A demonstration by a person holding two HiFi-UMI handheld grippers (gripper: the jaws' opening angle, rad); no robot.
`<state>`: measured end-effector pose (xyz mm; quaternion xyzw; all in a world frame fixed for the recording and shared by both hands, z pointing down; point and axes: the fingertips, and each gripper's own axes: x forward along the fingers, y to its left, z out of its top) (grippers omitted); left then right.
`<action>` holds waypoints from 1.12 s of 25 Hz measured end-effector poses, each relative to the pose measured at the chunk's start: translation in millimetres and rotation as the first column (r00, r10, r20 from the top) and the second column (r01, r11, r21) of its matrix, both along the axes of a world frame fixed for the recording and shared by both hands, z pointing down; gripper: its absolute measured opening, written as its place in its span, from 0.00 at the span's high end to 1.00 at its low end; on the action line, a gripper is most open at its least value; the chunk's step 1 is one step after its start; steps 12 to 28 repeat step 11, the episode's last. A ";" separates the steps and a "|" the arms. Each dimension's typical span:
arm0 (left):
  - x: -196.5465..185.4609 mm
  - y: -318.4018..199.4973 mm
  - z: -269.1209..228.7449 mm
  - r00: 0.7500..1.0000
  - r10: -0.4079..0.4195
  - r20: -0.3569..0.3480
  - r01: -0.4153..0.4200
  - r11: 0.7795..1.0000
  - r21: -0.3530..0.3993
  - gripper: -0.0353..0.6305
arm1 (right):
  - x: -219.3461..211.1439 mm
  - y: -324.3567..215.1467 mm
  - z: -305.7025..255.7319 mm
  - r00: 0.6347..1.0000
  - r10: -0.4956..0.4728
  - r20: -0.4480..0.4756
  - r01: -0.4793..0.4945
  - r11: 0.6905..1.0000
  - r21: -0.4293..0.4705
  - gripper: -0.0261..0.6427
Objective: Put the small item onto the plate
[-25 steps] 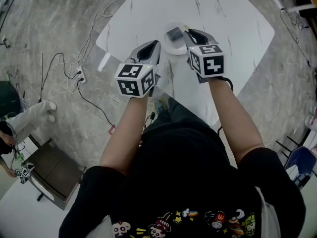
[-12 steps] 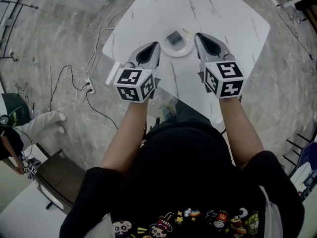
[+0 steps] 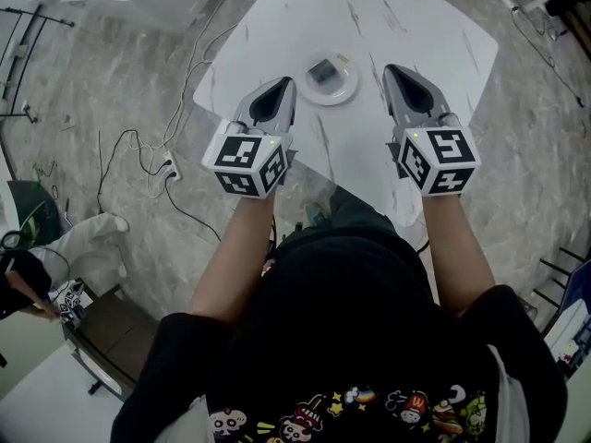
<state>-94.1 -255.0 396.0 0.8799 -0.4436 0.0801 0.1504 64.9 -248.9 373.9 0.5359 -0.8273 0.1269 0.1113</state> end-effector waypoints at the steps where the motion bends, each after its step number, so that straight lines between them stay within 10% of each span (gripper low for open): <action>1: 0.7 -0.2 0.6 1.000 0.002 0.003 -0.002 1.000 0.002 0.95 | 0.1 0.5 0.7 1.000 -0.002 0.001 0.002 1.000 0.001 0.93; 28: 11.0 2.8 2.4 1.000 -0.002 -0.002 0.002 1.000 0.004 0.95 | -3.8 11.1 1.7 0.999 -0.049 0.001 0.049 0.999 0.004 0.93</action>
